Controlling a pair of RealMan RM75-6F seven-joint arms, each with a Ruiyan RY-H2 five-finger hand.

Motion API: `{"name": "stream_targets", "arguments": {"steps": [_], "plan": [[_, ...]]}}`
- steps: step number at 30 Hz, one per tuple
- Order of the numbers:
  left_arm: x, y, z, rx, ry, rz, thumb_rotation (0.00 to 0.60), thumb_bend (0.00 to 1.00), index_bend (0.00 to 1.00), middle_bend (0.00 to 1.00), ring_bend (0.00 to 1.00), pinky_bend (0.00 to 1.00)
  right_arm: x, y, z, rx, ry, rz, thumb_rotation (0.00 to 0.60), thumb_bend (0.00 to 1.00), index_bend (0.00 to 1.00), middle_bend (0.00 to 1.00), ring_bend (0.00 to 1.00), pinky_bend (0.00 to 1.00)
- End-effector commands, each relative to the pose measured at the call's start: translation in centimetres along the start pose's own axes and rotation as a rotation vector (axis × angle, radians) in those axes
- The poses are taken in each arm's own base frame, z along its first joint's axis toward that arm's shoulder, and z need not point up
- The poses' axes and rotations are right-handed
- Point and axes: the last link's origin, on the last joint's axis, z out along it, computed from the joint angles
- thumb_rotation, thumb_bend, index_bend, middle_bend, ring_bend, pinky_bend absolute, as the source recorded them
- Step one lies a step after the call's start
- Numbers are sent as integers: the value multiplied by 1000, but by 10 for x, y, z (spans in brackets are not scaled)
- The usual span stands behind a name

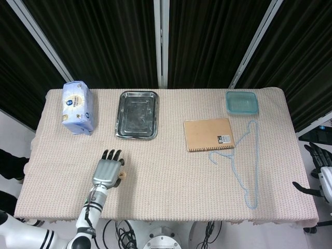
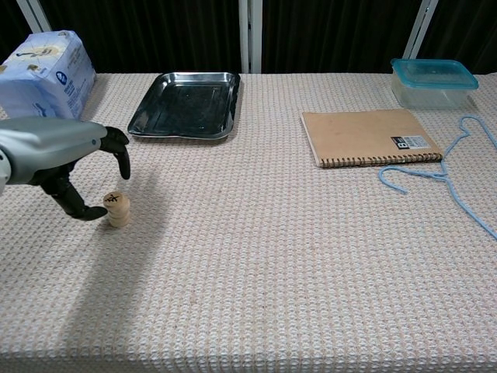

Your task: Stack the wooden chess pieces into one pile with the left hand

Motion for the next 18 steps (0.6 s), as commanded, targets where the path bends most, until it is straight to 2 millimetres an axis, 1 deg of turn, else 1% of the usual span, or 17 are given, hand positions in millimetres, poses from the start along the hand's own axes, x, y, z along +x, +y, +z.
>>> {"name": "stream_targets", "arguments": {"steps": [1, 4, 6, 7, 9, 10, 12, 14, 16, 17, 18], "plan": [[2, -1, -1, 2, 4, -4, 600, 285, 265, 44, 0, 0, 0, 0, 0, 0, -1, -1, 600, 75, 0, 0, 0, 0], [6, -6, -5, 12, 17, -19, 600, 285, 233, 44, 0, 0, -1, -1, 0, 2, -2, -3, 600, 75, 0, 0, 0, 0], [9, -14, -10, 20, 33, -38, 600, 285, 209, 44, 0, 0, -1, -1, 0, 4, -1, -3, 600, 76, 0, 0, 0, 0], [10, -20, -13, 26, 47, -49, 600, 285, 191, 44, 0, 0, -1, -1, 0, 5, 0, -3, 600, 76, 0, 0, 0, 0], [14, -38, -19, 36, 122, -81, 600, 285, 169, 44, 0, 0, 0, -1, 0, 8, 4, -2, 600, 76, 0, 0, 0, 0], [15, -48, -22, 40, 173, -100, 600, 285, 161, 44, 0, 0, -1, -2, 0, 9, 5, -1, 600, 75, 0, 0, 0, 0], [16, -74, -29, 31, 323, -146, 600, 276, 147, 44, 0, 0, -1, -2, 0, 14, 6, -1, 600, 75, 0, 0, 0, 0], [12, -103, -38, 17, 444, -180, 600, 264, 141, 44, 0, 0, -3, -4, 0, 18, 2, -4, 600, 75, 0, 0, 0, 0], [6, -128, -44, 9, 511, -184, 600, 250, 123, 40, 0, 0, -5, -5, 0, 21, -4, -12, 600, 75, 0, 0, 0, 0], [2, -143, -48, -5, 533, -174, 600, 243, 115, 38, 0, 0, -7, -7, 1, 23, -7, -18, 600, 75, 0, 0, 0, 0], [-2, -154, -52, -12, 540, -161, 600, 232, 104, 34, 0, 0, -8, -8, 2, 25, -9, -23, 600, 75, 0, 0, 0, 0]]}}
